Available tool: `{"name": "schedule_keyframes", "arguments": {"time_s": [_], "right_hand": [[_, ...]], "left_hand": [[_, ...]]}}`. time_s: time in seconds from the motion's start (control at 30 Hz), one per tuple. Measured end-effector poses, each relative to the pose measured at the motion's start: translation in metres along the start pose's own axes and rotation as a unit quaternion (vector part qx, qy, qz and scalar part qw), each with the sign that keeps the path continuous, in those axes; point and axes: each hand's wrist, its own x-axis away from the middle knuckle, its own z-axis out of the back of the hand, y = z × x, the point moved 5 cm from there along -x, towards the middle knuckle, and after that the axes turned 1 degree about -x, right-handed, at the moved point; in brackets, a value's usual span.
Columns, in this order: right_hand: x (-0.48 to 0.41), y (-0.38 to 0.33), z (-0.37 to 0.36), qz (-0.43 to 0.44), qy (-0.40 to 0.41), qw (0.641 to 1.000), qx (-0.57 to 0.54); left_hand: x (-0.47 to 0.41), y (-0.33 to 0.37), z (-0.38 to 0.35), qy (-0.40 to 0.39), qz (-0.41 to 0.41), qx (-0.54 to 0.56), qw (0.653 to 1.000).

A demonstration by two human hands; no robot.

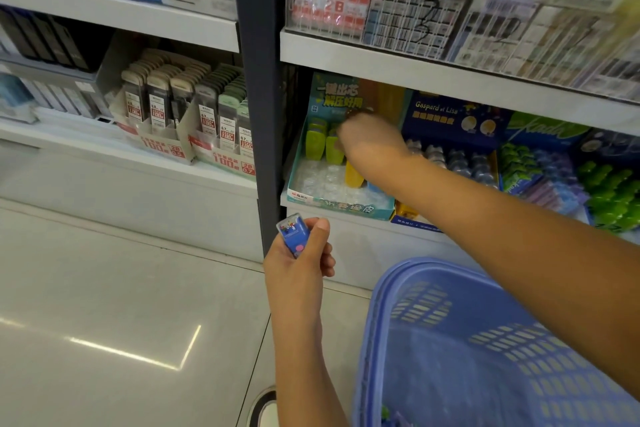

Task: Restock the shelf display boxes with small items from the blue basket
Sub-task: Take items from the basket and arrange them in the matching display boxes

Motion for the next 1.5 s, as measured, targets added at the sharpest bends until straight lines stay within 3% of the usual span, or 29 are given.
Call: {"name": "schedule_keyframes", "arguments": {"time_s": [0.2, 0.33, 0.4, 0.47, 0.53, 0.63, 0.7, 0.83, 0.9, 0.97, 1.03, 1.1, 1.17, 1.27, 1.5], "right_hand": [[0.006, 0.001, -0.002, 0.032, 0.008, 0.999, 0.041], [0.011, 0.007, 0.008, 0.031, -0.031, 0.999, 0.026], [0.027, 0.013, 0.014, 0.066, 0.002, 0.998, -0.005], [0.058, 0.025, 0.021, 0.073, 0.062, 0.989, -0.115], [0.092, 0.043, 0.018, 0.032, 0.060, 0.959, -0.277], [0.145, 0.063, -0.001, -0.036, -0.011, 0.859, -0.511], [0.170, 0.078, -0.010, -0.074, 0.007, 0.794, -0.603], [0.197, 0.118, -0.015, -0.125, 0.146, 0.739, -0.645], [0.199, 0.135, -0.011, -0.132, 0.188, 0.725, -0.649], [0.194, 0.154, 0.001, -0.113, 0.240, 0.771, -0.579], [0.182, 0.170, 0.017, -0.089, 0.266, 0.844, -0.457], [0.162, 0.180, 0.027, -0.071, 0.251, 0.904, -0.339], [0.140, 0.180, 0.029, -0.032, 0.206, 0.946, -0.249], [0.116, 0.178, 0.021, 0.016, 0.132, 0.972, -0.193], [0.103, 0.183, 0.015, 0.052, 0.080, 0.975, -0.201]], "left_hand": [[0.003, 0.000, -0.013, -0.025, 0.015, -0.021, 0.999], [0.005, 0.003, -0.026, -0.038, 0.112, 0.089, 0.989], [0.010, 0.007, -0.033, -0.054, 0.100, 0.111, 0.987], [0.016, 0.008, -0.038, -0.071, 0.055, 0.080, 0.993], [0.020, 0.007, -0.044, -0.083, 0.015, 0.023, 0.996], [0.029, 0.001, -0.061, -0.133, 0.007, -0.024, 0.991], [0.036, -0.005, -0.076, -0.164, 0.021, -0.008, 0.986], [0.047, -0.017, -0.107, -0.174, 0.017, -0.014, 0.984], [0.050, -0.020, -0.123, -0.171, -0.030, -0.095, 0.980], [0.051, -0.020, -0.139, -0.165, -0.133, -0.257, 0.943], [0.052, -0.022, -0.154, -0.186, -0.237, -0.397, 0.867], [0.050, -0.033, -0.163, -0.218, -0.281, -0.499, 0.790], [0.046, -0.045, -0.164, -0.229, -0.286, -0.566, 0.738], [0.040, -0.055, -0.159, -0.227, -0.293, -0.587, 0.720], [0.036, -0.059, -0.158, -0.226, -0.308, -0.581, 0.719]]}}
